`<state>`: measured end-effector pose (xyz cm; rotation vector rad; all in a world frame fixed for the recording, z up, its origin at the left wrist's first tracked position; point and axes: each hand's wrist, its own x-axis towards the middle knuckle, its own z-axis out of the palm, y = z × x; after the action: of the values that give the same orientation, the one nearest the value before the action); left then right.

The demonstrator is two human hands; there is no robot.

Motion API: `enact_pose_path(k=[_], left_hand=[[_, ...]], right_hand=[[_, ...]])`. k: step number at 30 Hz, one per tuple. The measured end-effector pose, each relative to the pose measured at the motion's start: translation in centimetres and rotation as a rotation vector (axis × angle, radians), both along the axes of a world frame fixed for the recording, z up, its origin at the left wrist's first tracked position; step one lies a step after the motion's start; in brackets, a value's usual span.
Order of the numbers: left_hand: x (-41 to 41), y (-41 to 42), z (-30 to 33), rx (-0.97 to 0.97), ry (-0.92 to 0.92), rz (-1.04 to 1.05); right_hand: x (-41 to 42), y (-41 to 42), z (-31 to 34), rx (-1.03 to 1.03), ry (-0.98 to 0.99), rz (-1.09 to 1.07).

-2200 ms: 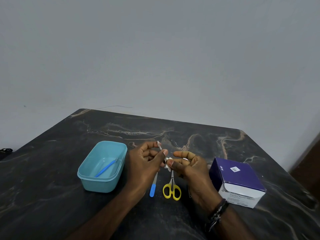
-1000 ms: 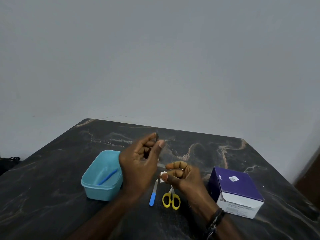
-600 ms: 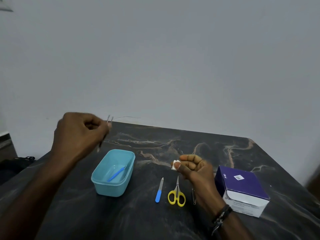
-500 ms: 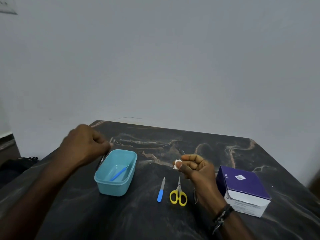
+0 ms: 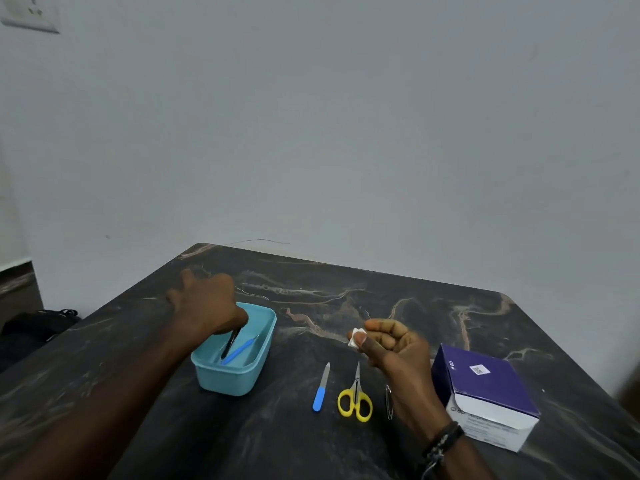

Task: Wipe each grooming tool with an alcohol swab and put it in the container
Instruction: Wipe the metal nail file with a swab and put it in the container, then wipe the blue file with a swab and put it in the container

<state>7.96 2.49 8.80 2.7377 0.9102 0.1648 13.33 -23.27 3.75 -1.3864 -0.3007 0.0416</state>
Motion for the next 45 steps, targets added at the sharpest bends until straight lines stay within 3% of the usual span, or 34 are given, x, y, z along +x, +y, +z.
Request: enact_pose_path(k=[7,10,13,15,16,18,21,24,28,45], left_hand=[[1.0,-0.6,-0.6,0.109,0.14,-0.018],[0.3,-1.3,-0.4,0.177,0.113,-0.029],[-0.9,-3.2,-0.4,0.361,-0.038,-0.093],[-2.0,-5.4,-0.5,0.452,-0.267,-0.202],[-2.7,-6.8,-0.4,0.444,-0.386,-0.292],[-3.6,-9.7,-0.7,0.321,-0.431,-0.456],[-3.6,-12.6,-1.6,0.15,-0.221,-0.475],[-2.6,-13.5,-2.4,0.157,0.011,-0.461],[-1.7,-13.8,-2.9,0.161,0.133,-0.456],[0.3,-14.0,-3.4,0.097,0.118,-0.45]], right_hand=[[0.2,-0.1,-0.1,-0.016,-0.005,0.002],[0.2,-0.2,-0.3,-0.038,-0.031,0.002],[0.3,-0.2,-0.3,-0.059,-0.058,-0.001],[0.3,-0.1,-0.4,-0.067,-0.071,-0.004],[0.3,0.0,-0.4,-0.071,-0.075,-0.007],[0.4,0.0,-0.5,-0.07,-0.078,-0.022],[0.5,0.0,-0.7,-0.047,-0.068,-0.048],[0.8,-0.1,-0.9,-0.043,-0.056,-0.073],[1.1,-0.1,-1.1,-0.034,-0.041,-0.085],[1.2,-0.1,-1.1,-0.091,-0.067,-0.129]])
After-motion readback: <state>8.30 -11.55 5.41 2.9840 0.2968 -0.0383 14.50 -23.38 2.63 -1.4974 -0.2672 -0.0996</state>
